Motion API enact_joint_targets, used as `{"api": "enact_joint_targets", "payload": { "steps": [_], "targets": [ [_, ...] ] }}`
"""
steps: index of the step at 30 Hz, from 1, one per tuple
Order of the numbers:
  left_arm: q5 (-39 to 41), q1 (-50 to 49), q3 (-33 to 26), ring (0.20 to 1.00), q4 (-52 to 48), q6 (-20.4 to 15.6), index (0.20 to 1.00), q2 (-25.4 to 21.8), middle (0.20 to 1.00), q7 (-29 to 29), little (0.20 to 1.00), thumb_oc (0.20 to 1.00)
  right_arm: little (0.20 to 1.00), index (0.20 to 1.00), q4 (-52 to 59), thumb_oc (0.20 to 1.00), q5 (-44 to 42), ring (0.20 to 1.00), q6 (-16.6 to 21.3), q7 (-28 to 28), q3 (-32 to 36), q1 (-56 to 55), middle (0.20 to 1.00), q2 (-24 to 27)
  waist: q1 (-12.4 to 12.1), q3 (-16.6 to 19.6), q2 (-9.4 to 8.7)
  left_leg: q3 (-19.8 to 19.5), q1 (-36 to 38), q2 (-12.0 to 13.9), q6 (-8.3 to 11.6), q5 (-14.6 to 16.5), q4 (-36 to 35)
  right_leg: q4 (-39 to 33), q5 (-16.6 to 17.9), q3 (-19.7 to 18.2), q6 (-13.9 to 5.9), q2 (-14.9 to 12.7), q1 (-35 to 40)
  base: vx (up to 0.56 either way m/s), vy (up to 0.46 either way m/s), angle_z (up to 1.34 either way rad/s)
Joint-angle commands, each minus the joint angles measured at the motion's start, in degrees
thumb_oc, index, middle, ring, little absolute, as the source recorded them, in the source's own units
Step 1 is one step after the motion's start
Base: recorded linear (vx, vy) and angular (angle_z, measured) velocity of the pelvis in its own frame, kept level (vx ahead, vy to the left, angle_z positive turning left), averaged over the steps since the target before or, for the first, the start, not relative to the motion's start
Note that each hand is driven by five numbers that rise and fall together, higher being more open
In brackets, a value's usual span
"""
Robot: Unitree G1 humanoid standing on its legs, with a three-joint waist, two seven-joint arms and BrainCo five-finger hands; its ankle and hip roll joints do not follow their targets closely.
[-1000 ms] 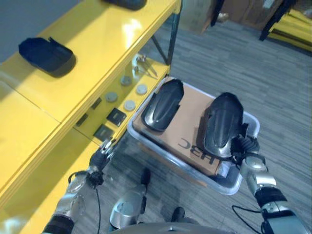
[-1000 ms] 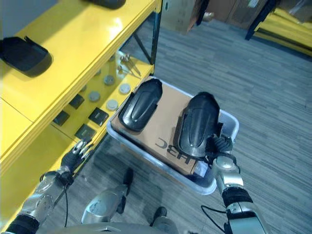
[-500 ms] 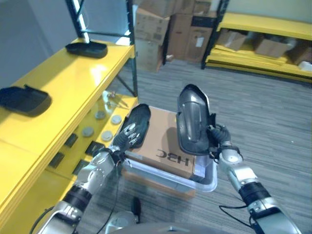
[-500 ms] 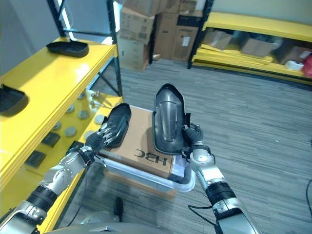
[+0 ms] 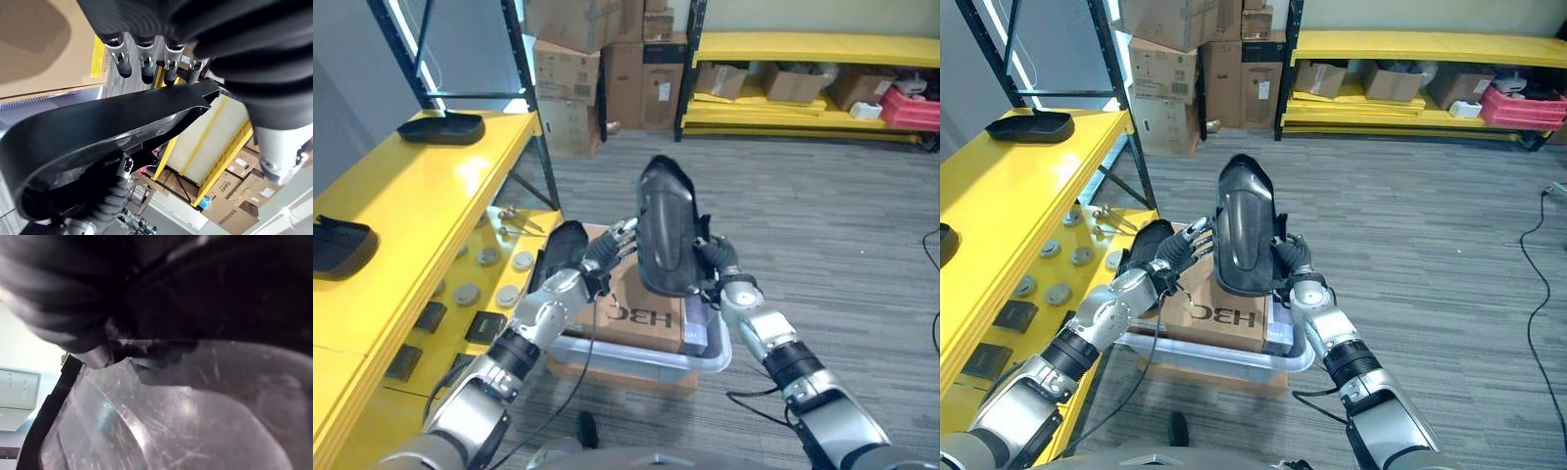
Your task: Move parts from the plastic box to the shelf.
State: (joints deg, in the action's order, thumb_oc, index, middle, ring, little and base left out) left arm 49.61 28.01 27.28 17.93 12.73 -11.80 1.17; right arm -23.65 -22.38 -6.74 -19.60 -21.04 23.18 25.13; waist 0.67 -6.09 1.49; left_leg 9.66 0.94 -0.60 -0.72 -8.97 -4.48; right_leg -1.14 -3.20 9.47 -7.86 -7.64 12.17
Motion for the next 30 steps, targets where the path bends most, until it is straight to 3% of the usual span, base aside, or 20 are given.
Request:
{"api": "enact_joint_targets", "payload": {
  "steps": [1, 8, 12, 23, 30],
  "targets": [
    [2.5, 5.8, 2.4, 1.000, 3.1, -1.6, 1.000, 2.4, 1.000, -0.7, 1.000, 1.000, 0.200, 0.200, -0.8, 0.200, -0.5, 0.200, 2.2, 2.2, -1.7, 7.9, 0.200, -1.9, -2.0, 2.4, -1.62, 0.2, 5.1, 2.3, 2.54, 13.5, 6.9, -2.7, 7.4, -0.1, -2.60, -1.3, -7.7, 0.01, 0.013, -0.05],
    [-1.2, 7.7, 4.9, 1.000, 1.4, -0.1, 1.000, 2.9, 1.000, 0.1, 1.000, 1.000, 0.200, 0.200, -1.8, 0.200, -0.2, 0.200, 2.0, 2.9, -3.4, 8.8, 0.200, -3.8, -1.9, 2.5, -1.34, -0.3, 5.3, 2.0, 2.66, 13.5, 6.5, -2.9, 7.5, 0.3, -2.82, -1.4, -7.6, 0.00, 0.004, -0.01],
    [-2.9, 8.2, 5.2, 1.000, 2.5, 1.8, 1.000, 2.9, 1.000, 3.5, 1.000, 1.000, 0.200, 0.200, -3.3, 0.200, -1.9, 0.200, 0.2, 1.8, -4.5, 9.6, 0.200, -4.9, -2.3, 2.6, -1.31, -0.9, 5.5, 1.9, 2.67, 13.3, 6.1, -3.0, 7.5, 0.7, -2.89, -1.4, -7.4, 0.00, 0.000, 0.00],
    [-6.5, 9.3, 7.3, 1.000, 4.4, 2.9, 1.000, 3.9, 1.000, 4.8, 1.000, 1.000, 0.200, 0.200, -6.4, 0.200, -1.8, 0.200, 1.0, 1.6, -7.9, 11.6, 0.200, -8.3, -3.7, 2.3, -1.21, -2.2, 5.6, 1.6, 2.79, 13.0, 5.5, -3.3, 7.7, 1.5, -2.93, -1.4, -6.9, 0.00, -0.001, 0.00],
    [-13.0, 8.5, 7.4, 1.000, 5.3, 0.7, 1.000, 2.9, 1.000, 8.0, 1.000, 1.000, 0.200, 0.200, -5.4, 0.200, -0.4, 0.200, 2.4, 1.7, -9.2, 10.5, 0.200, -8.1, -3.9, 2.1, -1.39, -2.6, 5.5, 1.6, 2.83, 13.0, 5.6, -3.4, 7.7, 1.6, -2.98, -1.4, -6.9, 0.00, 0.000, 0.00]
  ]
}}
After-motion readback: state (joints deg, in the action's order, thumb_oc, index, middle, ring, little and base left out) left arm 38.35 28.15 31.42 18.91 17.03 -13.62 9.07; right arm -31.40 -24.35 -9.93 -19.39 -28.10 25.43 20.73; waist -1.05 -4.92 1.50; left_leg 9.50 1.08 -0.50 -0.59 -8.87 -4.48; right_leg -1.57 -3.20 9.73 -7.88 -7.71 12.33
